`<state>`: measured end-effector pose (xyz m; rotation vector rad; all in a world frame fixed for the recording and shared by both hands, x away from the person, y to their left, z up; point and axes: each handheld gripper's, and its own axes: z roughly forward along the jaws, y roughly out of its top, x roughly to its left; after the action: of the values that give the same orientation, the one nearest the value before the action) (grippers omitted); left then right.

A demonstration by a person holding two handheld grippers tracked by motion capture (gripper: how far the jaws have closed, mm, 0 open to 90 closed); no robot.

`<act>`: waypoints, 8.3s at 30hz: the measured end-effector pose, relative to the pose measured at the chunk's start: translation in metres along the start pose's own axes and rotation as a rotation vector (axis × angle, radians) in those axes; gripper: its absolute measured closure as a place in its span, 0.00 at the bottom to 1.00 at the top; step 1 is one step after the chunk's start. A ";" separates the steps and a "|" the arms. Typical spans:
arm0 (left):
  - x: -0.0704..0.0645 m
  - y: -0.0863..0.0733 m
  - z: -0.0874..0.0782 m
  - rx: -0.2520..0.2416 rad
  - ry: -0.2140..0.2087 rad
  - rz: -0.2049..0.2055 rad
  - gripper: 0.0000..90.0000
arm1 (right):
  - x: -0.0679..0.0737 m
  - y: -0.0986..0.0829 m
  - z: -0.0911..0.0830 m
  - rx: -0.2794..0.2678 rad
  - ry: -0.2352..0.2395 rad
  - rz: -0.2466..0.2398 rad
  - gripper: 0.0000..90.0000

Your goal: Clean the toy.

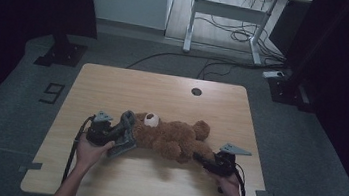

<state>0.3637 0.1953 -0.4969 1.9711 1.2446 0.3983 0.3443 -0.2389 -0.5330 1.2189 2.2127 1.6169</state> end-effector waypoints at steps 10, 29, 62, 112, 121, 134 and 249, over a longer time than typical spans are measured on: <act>0.007 0.003 -0.011 -0.058 -0.049 -0.025 0.84 | -0.005 -0.002 -0.002 -0.003 -0.011 0.012 0.64; -0.099 0.082 0.007 -0.050 -0.101 0.262 0.84 | -0.003 -0.002 -0.003 -0.011 -0.024 0.005 0.64; -0.004 0.010 0.018 0.057 0.016 0.025 0.85 | 0.000 -0.006 0.004 0.039 0.000 -0.014 0.64; -0.043 0.011 -0.015 -0.107 -0.187 0.038 0.84 | 0.019 0.044 0.006 0.009 0.020 -0.032 0.22; -0.034 0.004 -0.026 -0.112 -0.234 -0.006 0.82 | 0.023 0.026 0.038 0.127 0.062 -0.021 0.15; -0.007 -0.016 -0.011 -0.057 -0.186 -0.121 0.83 | 0.031 0.011 0.037 0.124 0.078 -0.118 0.49; 0.004 -0.043 -0.067 -0.096 0.022 0.035 0.28 | 0.011 -0.004 -0.012 -0.047 -0.119 -0.095 0.26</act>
<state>0.2970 0.2378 -0.4845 1.9137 1.1838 0.4891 0.3286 -0.2409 -0.5274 1.1483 2.1147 1.5110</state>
